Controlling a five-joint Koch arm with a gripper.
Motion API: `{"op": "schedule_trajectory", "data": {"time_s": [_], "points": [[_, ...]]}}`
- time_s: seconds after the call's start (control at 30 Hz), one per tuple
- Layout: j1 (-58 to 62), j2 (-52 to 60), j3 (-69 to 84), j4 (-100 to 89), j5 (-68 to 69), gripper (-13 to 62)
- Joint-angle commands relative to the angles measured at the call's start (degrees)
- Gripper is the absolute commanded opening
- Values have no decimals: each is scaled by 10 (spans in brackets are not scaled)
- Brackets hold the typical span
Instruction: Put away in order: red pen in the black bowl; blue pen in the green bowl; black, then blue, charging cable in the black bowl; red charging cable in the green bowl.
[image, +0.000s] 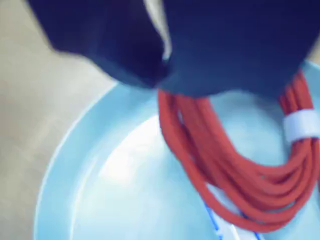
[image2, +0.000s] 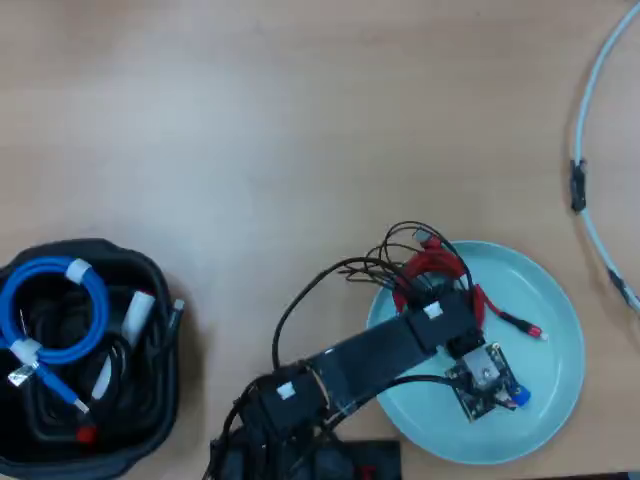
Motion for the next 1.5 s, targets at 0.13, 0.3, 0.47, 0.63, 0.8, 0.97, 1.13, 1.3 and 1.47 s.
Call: {"op": "schedule_trajectory", "data": {"time_s": [0.13,0.3,0.47,0.63,0.8,0.97,1.13,1.3,1.47], "points": [[-31,-4,-22,-5,2,-67],[-47,-6,-22,-6,3,-63],[-85,-6,-23,-19,4,-62],[-105,-5,-18,-34,4,-2],[-119,-4,-12,-36,4,168],[-177,-3,-20,-38,-12,305],[-299,1,-47,-40,-13,309],[-443,-4,-49,-40,-14,313],[-560,0,-20,-66,-10,317]]}}
